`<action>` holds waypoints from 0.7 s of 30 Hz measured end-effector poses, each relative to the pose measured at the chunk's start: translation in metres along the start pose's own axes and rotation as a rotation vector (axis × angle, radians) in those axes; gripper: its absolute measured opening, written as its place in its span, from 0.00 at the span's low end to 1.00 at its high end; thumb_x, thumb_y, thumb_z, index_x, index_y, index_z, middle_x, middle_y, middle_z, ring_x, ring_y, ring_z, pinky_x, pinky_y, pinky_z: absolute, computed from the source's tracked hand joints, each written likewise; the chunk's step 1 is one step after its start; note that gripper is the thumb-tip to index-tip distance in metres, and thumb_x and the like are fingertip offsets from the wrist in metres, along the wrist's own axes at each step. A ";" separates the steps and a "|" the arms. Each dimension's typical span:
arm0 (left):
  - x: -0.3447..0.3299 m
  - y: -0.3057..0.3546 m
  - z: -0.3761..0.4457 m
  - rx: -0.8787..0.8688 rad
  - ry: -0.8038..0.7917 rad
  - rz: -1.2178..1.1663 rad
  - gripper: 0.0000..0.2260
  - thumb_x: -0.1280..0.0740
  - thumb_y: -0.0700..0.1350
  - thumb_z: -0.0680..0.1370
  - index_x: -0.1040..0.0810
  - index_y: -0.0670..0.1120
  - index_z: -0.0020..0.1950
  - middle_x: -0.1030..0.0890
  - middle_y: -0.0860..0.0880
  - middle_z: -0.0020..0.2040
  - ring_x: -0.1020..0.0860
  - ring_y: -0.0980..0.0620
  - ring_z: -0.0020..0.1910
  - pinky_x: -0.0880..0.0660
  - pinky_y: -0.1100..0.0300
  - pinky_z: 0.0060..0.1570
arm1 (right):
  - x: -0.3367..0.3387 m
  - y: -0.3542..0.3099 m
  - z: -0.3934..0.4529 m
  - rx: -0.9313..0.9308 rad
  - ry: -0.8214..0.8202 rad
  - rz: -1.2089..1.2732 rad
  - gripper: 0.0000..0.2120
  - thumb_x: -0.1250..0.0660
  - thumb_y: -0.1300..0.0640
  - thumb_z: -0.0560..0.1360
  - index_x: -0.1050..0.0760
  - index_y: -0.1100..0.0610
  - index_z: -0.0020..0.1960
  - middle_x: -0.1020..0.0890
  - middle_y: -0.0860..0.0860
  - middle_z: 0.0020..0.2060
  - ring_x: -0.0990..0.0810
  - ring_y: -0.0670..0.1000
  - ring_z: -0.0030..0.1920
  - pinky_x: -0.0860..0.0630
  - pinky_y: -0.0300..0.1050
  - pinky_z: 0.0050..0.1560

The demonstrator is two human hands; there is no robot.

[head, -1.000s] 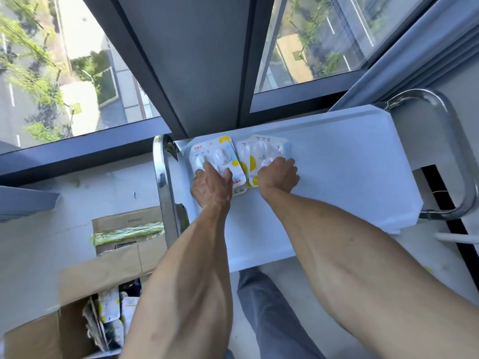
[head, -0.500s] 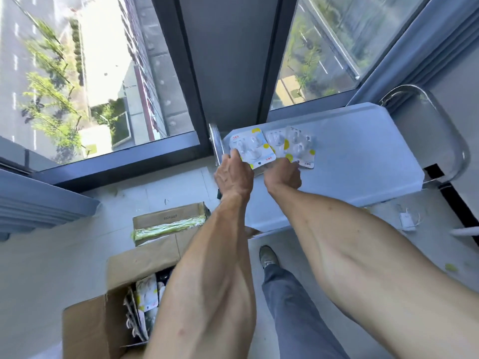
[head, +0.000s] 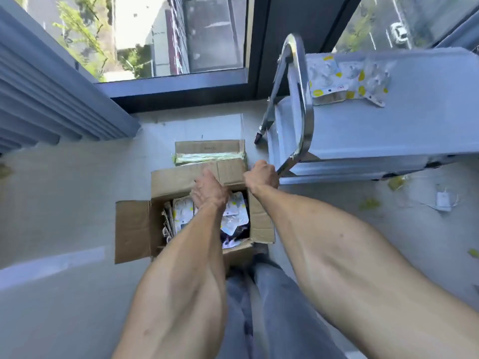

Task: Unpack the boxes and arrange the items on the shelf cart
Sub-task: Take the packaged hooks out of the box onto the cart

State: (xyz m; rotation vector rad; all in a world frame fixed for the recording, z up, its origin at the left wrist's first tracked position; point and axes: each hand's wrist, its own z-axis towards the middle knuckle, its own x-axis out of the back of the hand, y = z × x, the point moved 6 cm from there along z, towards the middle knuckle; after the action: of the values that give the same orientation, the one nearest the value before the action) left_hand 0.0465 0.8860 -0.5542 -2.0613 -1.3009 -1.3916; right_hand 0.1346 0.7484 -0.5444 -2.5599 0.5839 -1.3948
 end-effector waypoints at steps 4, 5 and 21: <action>-0.067 -0.074 0.009 0.148 -0.059 0.022 0.11 0.37 0.43 0.77 0.25 0.43 0.59 0.22 0.40 0.57 0.23 0.40 0.59 0.27 0.51 0.53 | -0.105 0.027 0.006 -0.003 -0.163 -0.112 0.14 0.35 0.59 0.74 0.22 0.59 0.59 0.20 0.58 0.58 0.20 0.59 0.59 0.24 0.47 0.52; -0.086 -0.089 0.010 0.169 -0.085 0.032 0.12 0.38 0.42 0.78 0.25 0.43 0.59 0.22 0.40 0.58 0.22 0.40 0.58 0.26 0.51 0.54 | -0.130 0.038 0.008 -0.007 -0.199 -0.135 0.14 0.35 0.58 0.74 0.22 0.58 0.59 0.19 0.58 0.57 0.20 0.59 0.59 0.25 0.46 0.51; -0.353 -0.236 0.102 0.370 -0.275 0.048 0.14 0.37 0.41 0.76 0.24 0.40 0.60 0.24 0.39 0.61 0.24 0.39 0.60 0.27 0.51 0.57 | -0.395 0.176 0.115 -0.035 -0.342 -0.328 0.14 0.37 0.60 0.75 0.24 0.58 0.60 0.21 0.58 0.58 0.21 0.59 0.58 0.27 0.45 0.50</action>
State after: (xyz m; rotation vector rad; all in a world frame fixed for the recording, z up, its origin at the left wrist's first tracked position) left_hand -0.1283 0.9038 -0.9541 -2.0523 -1.4742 -0.7903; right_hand -0.0068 0.7481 -0.9689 -2.9277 0.1386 -0.9882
